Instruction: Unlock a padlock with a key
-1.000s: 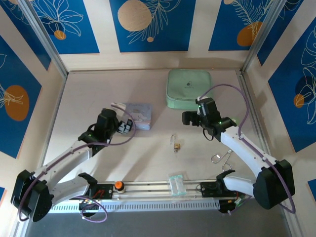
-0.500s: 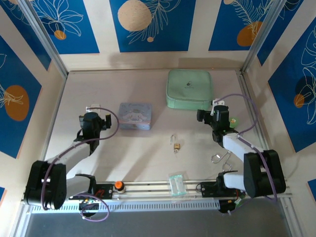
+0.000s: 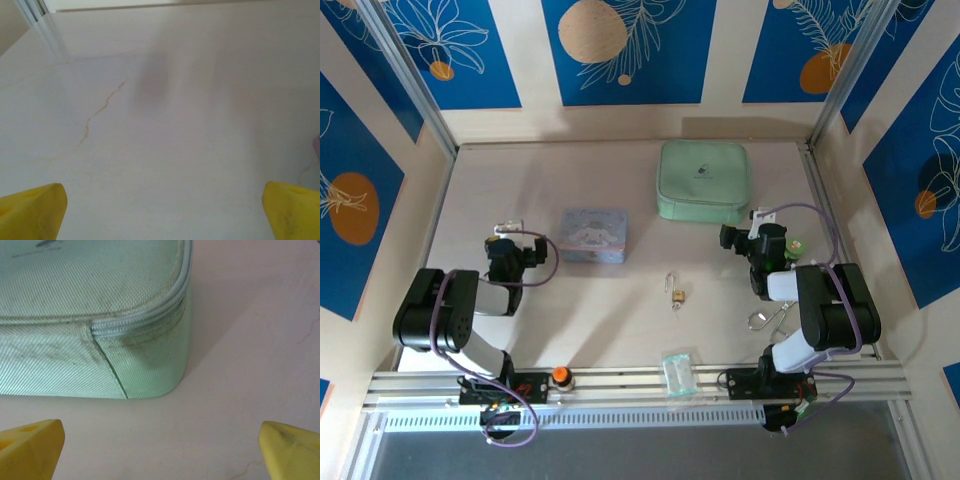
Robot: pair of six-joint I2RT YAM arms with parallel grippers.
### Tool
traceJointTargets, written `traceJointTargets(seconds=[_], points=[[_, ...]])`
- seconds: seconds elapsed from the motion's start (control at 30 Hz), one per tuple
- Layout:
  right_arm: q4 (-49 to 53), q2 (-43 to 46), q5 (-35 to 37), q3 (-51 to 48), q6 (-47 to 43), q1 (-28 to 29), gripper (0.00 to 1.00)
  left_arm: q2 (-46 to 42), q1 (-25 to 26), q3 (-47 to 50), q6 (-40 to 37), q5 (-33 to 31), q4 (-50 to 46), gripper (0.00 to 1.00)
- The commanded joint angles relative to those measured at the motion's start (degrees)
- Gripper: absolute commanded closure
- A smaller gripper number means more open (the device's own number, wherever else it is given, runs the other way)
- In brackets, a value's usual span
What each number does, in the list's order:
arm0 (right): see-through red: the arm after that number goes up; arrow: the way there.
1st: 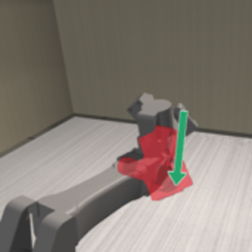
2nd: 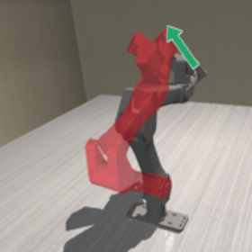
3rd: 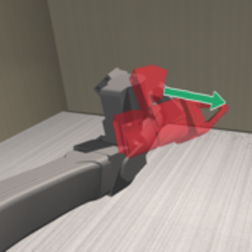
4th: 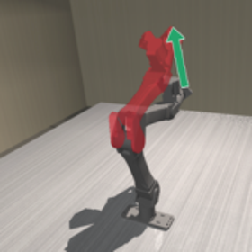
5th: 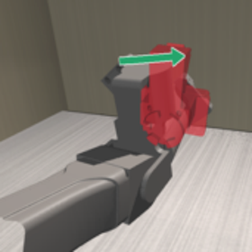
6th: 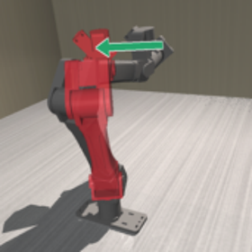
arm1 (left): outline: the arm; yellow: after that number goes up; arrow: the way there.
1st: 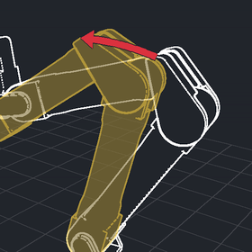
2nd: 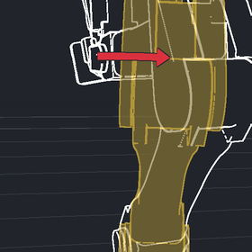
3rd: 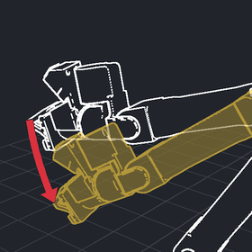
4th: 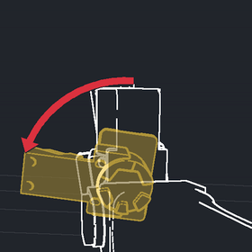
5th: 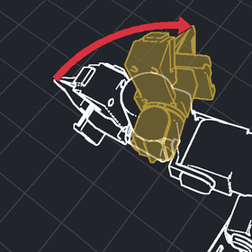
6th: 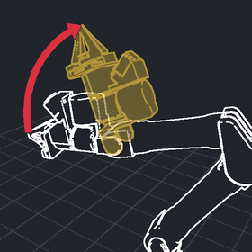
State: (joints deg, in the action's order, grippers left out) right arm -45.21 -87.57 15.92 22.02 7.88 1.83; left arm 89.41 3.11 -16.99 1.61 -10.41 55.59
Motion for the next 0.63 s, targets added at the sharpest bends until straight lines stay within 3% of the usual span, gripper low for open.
traceJointTargets(seconds=[0.0, 0.13, 0.6], points=[[-4.0, 0.1, -1.2, 0.7, -0.7, 0.0, 0.01, -0.1, -0.4, -2.1, -0.9, 1.9, 2.4, 0.01], [-3.2, 0.4, -1.2, 0.9, -0.7, 0.1, 0.01, 0.4, 1.4, -3.2, -2.0, -1.5, 0.9, 0.01], [-3.1, 0.6, -2.7, 0.8, -0.5, -0.6, 0.01, 0.3, 1.6, -3.0, -2.1, -1.8, 1.3, 0.01]])
